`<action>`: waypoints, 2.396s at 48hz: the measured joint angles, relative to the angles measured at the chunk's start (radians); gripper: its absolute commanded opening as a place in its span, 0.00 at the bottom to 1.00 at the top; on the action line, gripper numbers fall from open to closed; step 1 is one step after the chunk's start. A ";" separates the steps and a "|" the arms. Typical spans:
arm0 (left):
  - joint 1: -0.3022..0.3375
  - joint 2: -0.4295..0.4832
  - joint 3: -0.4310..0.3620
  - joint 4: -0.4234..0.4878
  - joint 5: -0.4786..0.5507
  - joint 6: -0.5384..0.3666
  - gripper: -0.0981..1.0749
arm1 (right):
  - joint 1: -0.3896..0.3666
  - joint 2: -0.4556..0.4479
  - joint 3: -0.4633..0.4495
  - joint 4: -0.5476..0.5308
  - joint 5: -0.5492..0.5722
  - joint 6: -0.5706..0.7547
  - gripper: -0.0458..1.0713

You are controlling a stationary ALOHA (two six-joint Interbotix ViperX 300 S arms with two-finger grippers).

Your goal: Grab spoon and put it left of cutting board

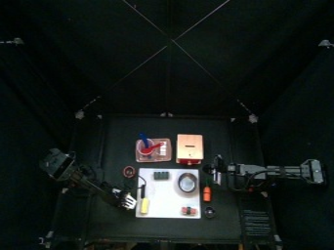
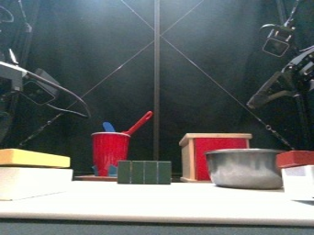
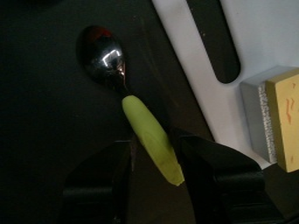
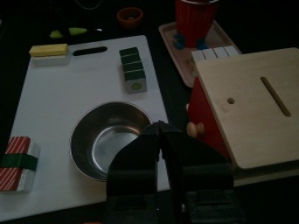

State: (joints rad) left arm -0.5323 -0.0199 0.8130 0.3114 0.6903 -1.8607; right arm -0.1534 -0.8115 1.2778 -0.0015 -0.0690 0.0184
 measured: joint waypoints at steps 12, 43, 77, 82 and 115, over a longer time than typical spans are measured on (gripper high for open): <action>0.002 -0.002 -0.002 -0.002 0.002 0.000 0.73 | -0.002 -0.002 0.000 0.000 0.000 0.000 0.04; 0.003 -0.002 -0.003 -0.006 0.002 0.014 0.89 | -0.005 0.000 0.002 0.000 0.000 0.000 0.04; 0.005 -0.439 0.011 0.370 0.190 0.032 0.89 | -0.011 0.000 0.002 0.000 0.000 0.000 0.04; 0.002 -0.511 0.051 0.572 0.143 0.081 0.89 | -0.011 -0.002 0.002 0.002 0.000 0.000 0.04; 0.308 -0.561 0.195 1.201 -0.468 0.212 0.89 | -0.012 -0.005 -0.015 0.009 0.000 0.000 0.04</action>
State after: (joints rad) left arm -0.2240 -0.5814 1.0078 1.5125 0.2224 -1.6490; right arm -0.1657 -0.8161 1.2625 0.0077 -0.0690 0.0184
